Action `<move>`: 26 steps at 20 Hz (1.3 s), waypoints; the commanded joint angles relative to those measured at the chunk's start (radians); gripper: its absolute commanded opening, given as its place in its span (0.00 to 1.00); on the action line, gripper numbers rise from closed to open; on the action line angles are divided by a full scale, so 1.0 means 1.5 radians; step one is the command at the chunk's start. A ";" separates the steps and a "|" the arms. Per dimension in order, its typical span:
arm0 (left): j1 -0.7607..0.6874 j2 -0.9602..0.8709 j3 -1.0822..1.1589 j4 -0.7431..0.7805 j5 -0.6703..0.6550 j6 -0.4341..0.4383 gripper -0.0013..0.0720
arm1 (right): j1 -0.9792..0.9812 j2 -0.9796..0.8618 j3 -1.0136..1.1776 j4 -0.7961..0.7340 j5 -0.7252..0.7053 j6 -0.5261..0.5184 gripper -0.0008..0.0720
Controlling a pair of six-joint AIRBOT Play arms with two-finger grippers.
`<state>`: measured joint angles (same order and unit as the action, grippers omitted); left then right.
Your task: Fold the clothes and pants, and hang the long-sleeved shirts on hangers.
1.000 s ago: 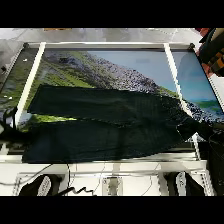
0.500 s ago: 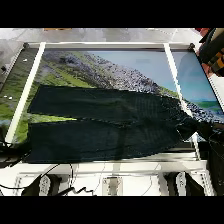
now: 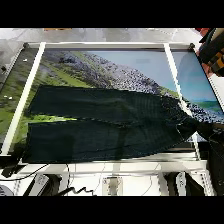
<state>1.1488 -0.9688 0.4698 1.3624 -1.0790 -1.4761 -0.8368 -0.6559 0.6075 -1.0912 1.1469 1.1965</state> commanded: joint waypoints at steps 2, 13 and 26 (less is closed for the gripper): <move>0.023 -0.017 0.000 -0.057 0.054 0.022 0.67 | 0.001 0.000 0.001 0.000 -0.005 0.000 0.07; 0.023 -0.024 0.012 -0.102 0.017 0.047 0.06 | 0.000 0.000 0.001 -0.001 -0.004 0.000 0.07; 0.020 0.136 0.177 -0.526 0.007 0.147 0.05 | 0.000 0.001 0.244 -0.055 0.124 0.033 0.07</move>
<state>1.1816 -0.7910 0.7094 0.7452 -1.1149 -1.2808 -0.8368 -0.6552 0.8951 -1.1618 1.2884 1.2274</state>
